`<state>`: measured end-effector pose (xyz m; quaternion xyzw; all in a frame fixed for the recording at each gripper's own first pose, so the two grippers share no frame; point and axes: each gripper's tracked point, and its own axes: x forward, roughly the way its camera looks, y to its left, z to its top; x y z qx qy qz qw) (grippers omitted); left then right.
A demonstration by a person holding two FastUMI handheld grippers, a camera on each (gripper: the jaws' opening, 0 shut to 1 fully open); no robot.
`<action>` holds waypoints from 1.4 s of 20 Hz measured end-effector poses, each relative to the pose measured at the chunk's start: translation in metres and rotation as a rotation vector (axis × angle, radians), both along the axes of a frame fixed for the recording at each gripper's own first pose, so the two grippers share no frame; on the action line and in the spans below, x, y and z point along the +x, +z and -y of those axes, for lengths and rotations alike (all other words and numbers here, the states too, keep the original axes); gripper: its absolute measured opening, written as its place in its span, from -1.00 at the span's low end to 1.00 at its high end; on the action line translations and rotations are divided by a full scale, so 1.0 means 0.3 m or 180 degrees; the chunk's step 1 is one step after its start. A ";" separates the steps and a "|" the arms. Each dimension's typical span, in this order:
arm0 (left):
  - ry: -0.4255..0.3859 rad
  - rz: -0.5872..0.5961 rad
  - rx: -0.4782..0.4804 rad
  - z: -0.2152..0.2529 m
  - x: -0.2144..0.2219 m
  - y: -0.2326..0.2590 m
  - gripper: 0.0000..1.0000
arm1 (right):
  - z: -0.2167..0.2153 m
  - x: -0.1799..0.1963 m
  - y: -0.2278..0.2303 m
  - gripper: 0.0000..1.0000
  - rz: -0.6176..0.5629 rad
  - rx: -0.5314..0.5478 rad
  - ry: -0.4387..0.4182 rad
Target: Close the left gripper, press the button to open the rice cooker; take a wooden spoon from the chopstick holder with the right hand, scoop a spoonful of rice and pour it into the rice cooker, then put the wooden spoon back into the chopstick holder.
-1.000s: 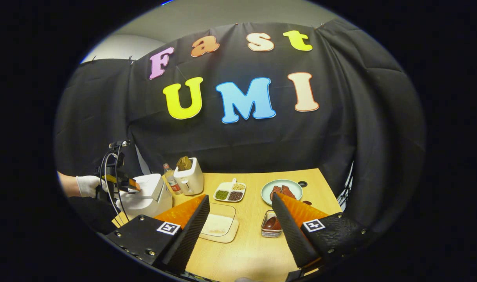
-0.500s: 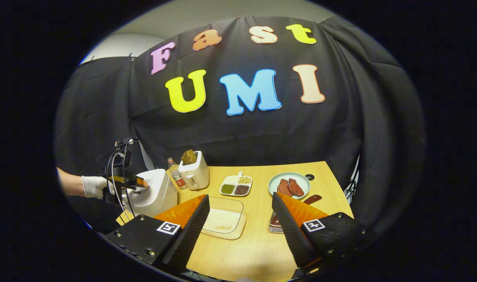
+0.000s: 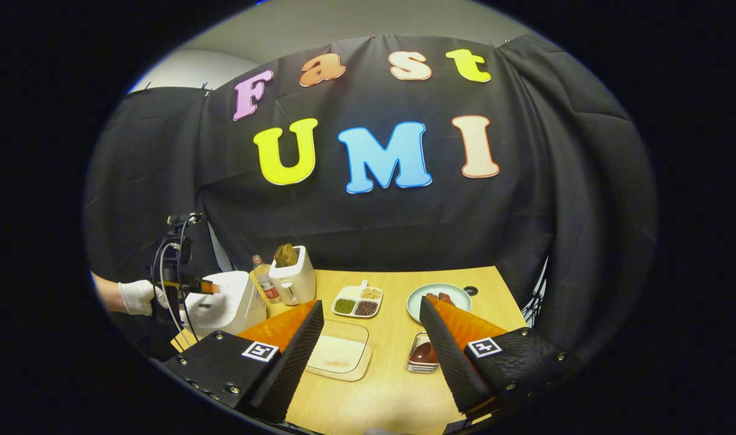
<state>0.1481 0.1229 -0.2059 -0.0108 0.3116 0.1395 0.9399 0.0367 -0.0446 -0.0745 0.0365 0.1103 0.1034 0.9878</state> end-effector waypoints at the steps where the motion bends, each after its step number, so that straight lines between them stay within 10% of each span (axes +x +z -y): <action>1: -0.0062 0.0217 -0.0013 0.051 -0.003 0.080 0.93 | 0.003 0.007 0.032 0.95 0.0066 0.0015 -0.0034; 11: -0.0512 0.1958 0.0218 0.436 -0.261 0.730 0.94 | 0.026 -0.020 0.322 0.95 0.0771 0.0101 -0.0345; 28: -0.0906 0.2064 0.0086 0.601 -0.513 0.800 0.92 | 0.109 -0.169 0.378 0.95 0.0967 -0.0044 -0.0736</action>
